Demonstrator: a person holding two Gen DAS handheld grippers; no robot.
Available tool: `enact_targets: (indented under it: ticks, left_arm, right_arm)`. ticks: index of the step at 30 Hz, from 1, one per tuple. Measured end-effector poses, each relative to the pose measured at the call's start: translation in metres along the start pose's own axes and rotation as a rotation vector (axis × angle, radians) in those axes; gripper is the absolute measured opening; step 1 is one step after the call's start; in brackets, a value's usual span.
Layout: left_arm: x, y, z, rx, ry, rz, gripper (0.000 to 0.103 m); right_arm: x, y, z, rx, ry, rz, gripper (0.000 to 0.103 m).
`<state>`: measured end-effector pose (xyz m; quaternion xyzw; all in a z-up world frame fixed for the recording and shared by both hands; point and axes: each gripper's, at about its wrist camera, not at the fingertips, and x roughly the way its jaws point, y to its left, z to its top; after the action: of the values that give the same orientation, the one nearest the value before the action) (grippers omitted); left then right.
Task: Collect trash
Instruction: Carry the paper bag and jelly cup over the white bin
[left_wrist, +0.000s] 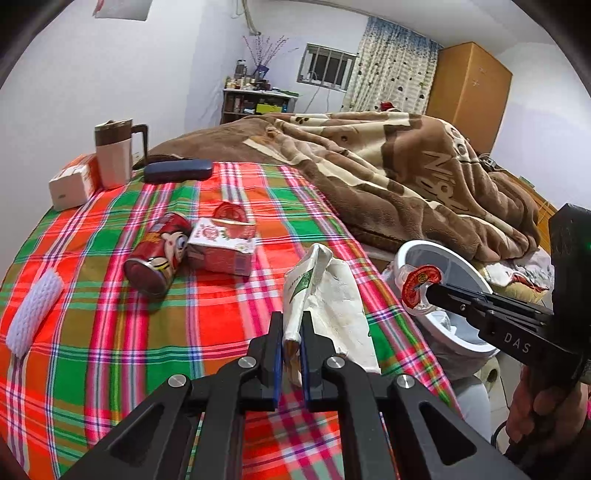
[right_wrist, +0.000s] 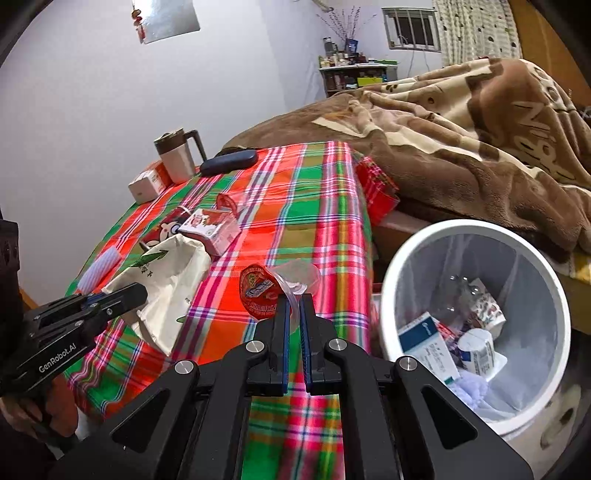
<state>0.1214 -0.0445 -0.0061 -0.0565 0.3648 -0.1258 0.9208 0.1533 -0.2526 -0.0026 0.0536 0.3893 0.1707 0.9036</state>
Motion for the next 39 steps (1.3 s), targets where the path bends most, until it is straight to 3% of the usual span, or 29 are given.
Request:
enact_targets:
  ticks: [22,39]
  left_arm:
    - [0.032,-0.075,0.011,0.122,0.041,-0.121,0.007]
    - [0.071,-0.133,0.015,0.19,0.104,-0.222,0.007]
  right_arm:
    - [-0.034,-0.062,-0.018,0.139,-0.038,-0.117,0.005]
    - [-0.042,-0.107,-0.036,0.245,-0.02,-0.187,0.006]
